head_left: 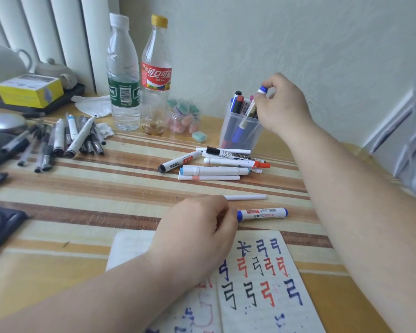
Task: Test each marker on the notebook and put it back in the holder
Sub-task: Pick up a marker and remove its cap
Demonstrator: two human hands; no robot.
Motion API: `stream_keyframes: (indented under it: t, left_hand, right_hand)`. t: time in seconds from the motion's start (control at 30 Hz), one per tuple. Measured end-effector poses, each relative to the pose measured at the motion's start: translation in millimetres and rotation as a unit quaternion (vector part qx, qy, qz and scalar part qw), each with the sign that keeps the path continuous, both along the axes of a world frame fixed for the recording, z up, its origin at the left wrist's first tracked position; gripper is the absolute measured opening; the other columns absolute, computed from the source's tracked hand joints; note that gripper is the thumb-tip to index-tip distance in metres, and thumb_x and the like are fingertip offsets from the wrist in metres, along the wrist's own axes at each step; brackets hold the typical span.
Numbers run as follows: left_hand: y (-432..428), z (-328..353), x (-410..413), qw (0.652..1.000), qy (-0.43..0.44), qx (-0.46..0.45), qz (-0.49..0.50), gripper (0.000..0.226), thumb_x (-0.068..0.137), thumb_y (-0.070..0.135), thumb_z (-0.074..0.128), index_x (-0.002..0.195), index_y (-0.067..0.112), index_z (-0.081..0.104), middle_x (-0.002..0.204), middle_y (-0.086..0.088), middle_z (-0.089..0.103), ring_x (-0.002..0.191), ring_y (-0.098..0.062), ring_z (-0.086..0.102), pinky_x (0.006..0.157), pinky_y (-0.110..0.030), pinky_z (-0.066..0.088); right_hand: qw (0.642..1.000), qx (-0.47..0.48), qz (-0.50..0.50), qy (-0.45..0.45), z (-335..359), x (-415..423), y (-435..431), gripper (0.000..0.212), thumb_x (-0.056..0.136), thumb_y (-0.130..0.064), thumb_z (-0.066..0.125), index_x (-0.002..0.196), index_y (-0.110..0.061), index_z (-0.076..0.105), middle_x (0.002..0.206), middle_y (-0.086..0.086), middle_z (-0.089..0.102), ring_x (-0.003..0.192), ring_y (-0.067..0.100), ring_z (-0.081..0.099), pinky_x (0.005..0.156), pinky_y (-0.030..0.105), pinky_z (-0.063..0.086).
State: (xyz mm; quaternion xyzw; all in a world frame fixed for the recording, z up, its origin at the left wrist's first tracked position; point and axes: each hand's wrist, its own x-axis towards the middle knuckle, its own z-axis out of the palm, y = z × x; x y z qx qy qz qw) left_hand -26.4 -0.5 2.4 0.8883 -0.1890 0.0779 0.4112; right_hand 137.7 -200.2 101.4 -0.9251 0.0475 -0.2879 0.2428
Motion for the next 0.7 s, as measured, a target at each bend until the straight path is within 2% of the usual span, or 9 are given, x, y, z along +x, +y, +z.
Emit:
stream_keyframes:
  t: [0.13, 0.3, 0.37, 0.47, 0.53, 0.6, 0.63, 0.67, 0.7]
  left_hand:
    - [-0.1, 0.7, 0.1, 1.000, 0.002, 0.006, -0.001, 0.038, 0.098, 0.046, 0.043, 0.074, 0.021, 0.059, 0.065, 0.005, 0.058, 0.065, -0.010, 0.055, 0.059, -0.035, 0.048]
    - [-0.5, 0.3, 0.2, 1.000, 0.001, 0.002, -0.002, 0.038, 0.097, 0.044, 0.043, 0.070, 0.020, 0.055, 0.062, 0.004, 0.056, 0.062, -0.012, 0.053, 0.055, -0.032, 0.045]
    - [-0.3, -0.1, 0.2, 1.000, 0.001, 0.006, -0.003, 0.037, 0.098, 0.043, 0.044, 0.071, 0.020, 0.056, 0.062, 0.004, 0.056, 0.062, -0.011, 0.053, 0.056, -0.032, 0.045]
    - [0.2, -0.3, 0.1, 1.000, 0.006, 0.009, -0.003, 0.037, 0.098, 0.043, 0.045, 0.071, 0.020, 0.056, 0.063, 0.004, 0.057, 0.063, -0.012, 0.054, 0.057, -0.033, 0.046]
    - [-0.3, 0.0, 0.2, 1.000, 0.005, 0.010, -0.002, 0.038, 0.097, 0.043, 0.045, 0.070, 0.018, 0.055, 0.063, 0.003, 0.056, 0.063, -0.013, 0.054, 0.057, -0.034, 0.047]
    - [-2.0, 0.6, -1.5, 1.000, 0.005, 0.013, -0.005, 0.039, 0.097, 0.043, 0.044, 0.071, 0.016, 0.054, 0.064, 0.000, 0.057, 0.064, -0.015, 0.054, 0.058, -0.036, 0.047]
    - [-2.4, 0.5, -2.5, 1.000, 0.005, 0.015, -0.006, 0.039, 0.098, 0.043, 0.045, 0.070, 0.016, 0.052, 0.065, 0.000, 0.056, 0.064, -0.015, 0.053, 0.058, -0.036, 0.047]
    - [-2.8, 0.7, -2.9, 1.000, 0.003, 0.017, -0.007, 0.040, 0.098, 0.042, 0.045, 0.069, 0.015, 0.051, 0.065, -0.001, 0.056, 0.064, -0.016, 0.053, 0.058, -0.037, 0.046]
    - [-2.8, 0.2, -2.7, 1.000, 0.002, 0.018, -0.008, 0.040, 0.098, 0.042, 0.045, 0.068, 0.015, 0.049, 0.064, -0.001, 0.055, 0.064, -0.016, 0.052, 0.058, -0.037, 0.046]
  right_hand:
    - [0.997, -0.070, -0.021, 0.031, 0.6, -11.8, 0.5, 0.031, 0.095, -0.021, 0.059, 0.125, -0.024, 0.056, 0.098, 0.002, 0.055, 0.083, 0.028, 0.056, 0.071, 0.029, 0.040]
    - [0.996, -0.012, 0.088, 0.010, 0.3, -11.5, 1.8, 0.044, 0.093, -0.005, 0.055, 0.130, -0.027, 0.064, 0.096, -0.004, 0.060, 0.081, 0.012, 0.059, 0.079, 0.022, 0.051]
    - [0.996, -0.042, 0.074, 0.038, -2.3, -7.0, 0.9, 0.040, 0.094, -0.008, 0.056, 0.129, -0.026, 0.066, 0.097, -0.004, 0.063, 0.086, 0.015, 0.060, 0.084, 0.023, 0.051]
    - [0.983, -0.111, 0.030, 0.145, -15.3, -3.0, -3.6, 0.036, 0.093, -0.021, 0.063, 0.129, -0.024, 0.066, 0.120, 0.001, 0.066, 0.109, 0.021, 0.062, 0.096, 0.029, 0.048]
    - [0.985, -0.142, 0.014, 0.098, -22.3, -5.3, -2.5, 0.044, 0.087, -0.026, 0.067, 0.131, -0.022, 0.061, 0.132, 0.004, 0.058, 0.122, 0.025, 0.055, 0.100, 0.035, 0.046]
    - [0.988, -0.134, 0.056, -0.056, -18.7, -6.6, 7.2, 0.054, 0.082, -0.028, 0.069, 0.131, -0.014, 0.052, 0.134, 0.008, 0.050, 0.128, 0.028, 0.047, 0.104, 0.039, 0.042]
    - [0.983, -0.123, 0.101, -0.090, -12.9, -2.8, 16.2, 0.062, 0.081, -0.031, 0.071, 0.136, -0.014, 0.048, 0.137, 0.009, 0.047, 0.131, 0.027, 0.044, 0.108, 0.037, 0.038]
    - [0.981, -0.109, 0.148, -0.068, -6.0, 4.1, 26.0, 0.073, 0.080, -0.037, 0.074, 0.144, -0.020, 0.043, 0.143, 0.008, 0.044, 0.135, 0.026, 0.041, 0.112, 0.033, 0.033]
    - [0.979, -0.098, 0.181, -0.001, 0.8, 12.3, 37.0, 0.085, 0.079, -0.042, 0.077, 0.152, -0.030, 0.036, 0.150, 0.006, 0.039, 0.139, 0.024, 0.038, 0.114, 0.030, 0.029]
